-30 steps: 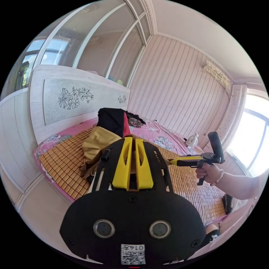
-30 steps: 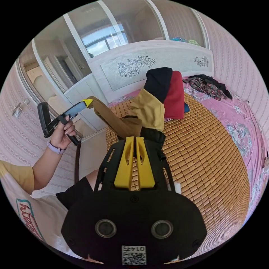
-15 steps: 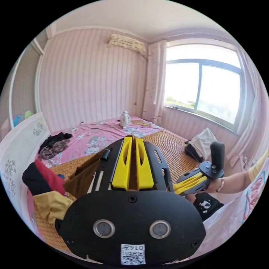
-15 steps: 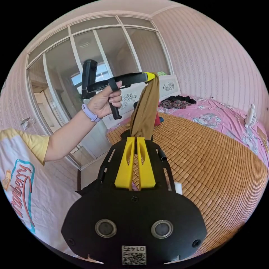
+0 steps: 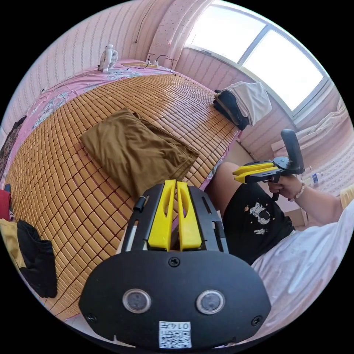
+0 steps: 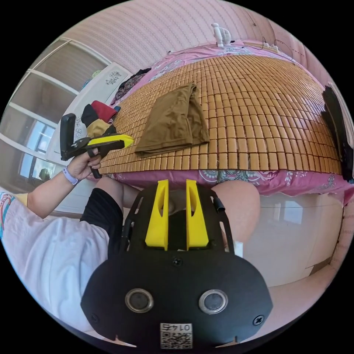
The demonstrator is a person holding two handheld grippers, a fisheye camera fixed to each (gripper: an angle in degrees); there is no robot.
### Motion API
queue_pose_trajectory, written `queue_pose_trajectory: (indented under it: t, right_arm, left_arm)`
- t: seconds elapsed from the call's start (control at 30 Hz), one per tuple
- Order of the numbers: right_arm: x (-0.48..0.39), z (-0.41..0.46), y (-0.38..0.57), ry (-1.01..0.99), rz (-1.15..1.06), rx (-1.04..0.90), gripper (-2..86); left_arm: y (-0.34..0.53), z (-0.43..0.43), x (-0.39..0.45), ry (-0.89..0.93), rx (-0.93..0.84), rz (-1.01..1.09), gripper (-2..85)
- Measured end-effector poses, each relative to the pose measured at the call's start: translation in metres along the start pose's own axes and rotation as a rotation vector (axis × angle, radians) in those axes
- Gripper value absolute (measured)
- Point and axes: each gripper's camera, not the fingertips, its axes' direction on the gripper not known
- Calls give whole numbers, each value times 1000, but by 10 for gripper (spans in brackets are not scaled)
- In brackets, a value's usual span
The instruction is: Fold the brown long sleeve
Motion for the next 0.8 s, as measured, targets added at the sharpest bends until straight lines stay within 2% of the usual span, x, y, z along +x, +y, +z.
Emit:
queue_pose_trajectory:
  t: [0.2,0.3,0.43,0.57,0.63,0.73,0.8]
  right_arm:
    - [20,4,-25,41,40,43,96]
    - [22,12,-41,111,28,59,110]
    - [24,30,-48,182,-4,21,92]
    - [24,35,-38,227,-22,-37,45]
    - [31,24,-25,141,-6,-38,17]
    - [38,-12,-1,-59,6,85,10]
    - [35,-38,13,-15,-14,127,7]
  left_arm:
    - [-37,24,16,-28,-27,71,54]
    - [-60,54,36,2,-92,118,61]
    - [-80,93,60,-44,-166,151,76]
    - [-82,109,62,-58,-252,98,22]
    - [-80,104,59,-27,-273,62,4]
    - [-60,52,55,11,-115,49,-7]
    - [-37,3,51,-23,23,29,-9]
